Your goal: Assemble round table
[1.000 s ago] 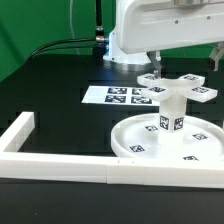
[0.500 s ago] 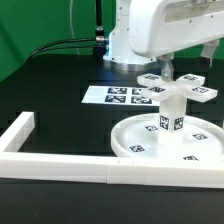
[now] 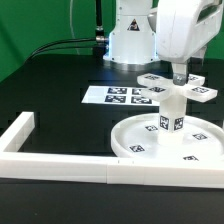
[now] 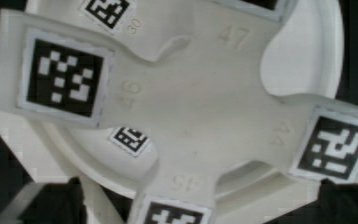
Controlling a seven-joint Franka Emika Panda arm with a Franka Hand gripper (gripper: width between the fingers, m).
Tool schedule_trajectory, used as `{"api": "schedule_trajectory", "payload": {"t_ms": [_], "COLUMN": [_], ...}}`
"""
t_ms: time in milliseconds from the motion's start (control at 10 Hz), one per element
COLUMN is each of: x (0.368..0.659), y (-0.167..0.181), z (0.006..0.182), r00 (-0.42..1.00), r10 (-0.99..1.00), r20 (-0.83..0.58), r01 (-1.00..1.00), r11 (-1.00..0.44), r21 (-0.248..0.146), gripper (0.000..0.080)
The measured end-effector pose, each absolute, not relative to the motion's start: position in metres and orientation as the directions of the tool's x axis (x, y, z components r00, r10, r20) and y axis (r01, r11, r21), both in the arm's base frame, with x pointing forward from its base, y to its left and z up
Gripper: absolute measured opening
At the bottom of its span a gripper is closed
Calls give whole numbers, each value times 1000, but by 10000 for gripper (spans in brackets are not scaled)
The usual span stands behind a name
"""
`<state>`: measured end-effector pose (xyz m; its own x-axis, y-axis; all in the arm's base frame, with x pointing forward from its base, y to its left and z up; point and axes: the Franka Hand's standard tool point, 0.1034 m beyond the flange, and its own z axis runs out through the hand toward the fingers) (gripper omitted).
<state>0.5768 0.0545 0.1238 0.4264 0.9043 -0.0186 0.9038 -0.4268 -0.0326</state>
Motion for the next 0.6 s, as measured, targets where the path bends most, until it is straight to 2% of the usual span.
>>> {"api": "schedule_trajectory", "payload": {"t_ms": [400,600], "x": [575,574], "y": [53,55], "z": [118,117], "r00": [24,-101], "r10": [998,992], "r20": [-62,-73], "r01": [999,994], "r11": [-26,98], "r21": [-39,-47], "gripper": [648,648]}}
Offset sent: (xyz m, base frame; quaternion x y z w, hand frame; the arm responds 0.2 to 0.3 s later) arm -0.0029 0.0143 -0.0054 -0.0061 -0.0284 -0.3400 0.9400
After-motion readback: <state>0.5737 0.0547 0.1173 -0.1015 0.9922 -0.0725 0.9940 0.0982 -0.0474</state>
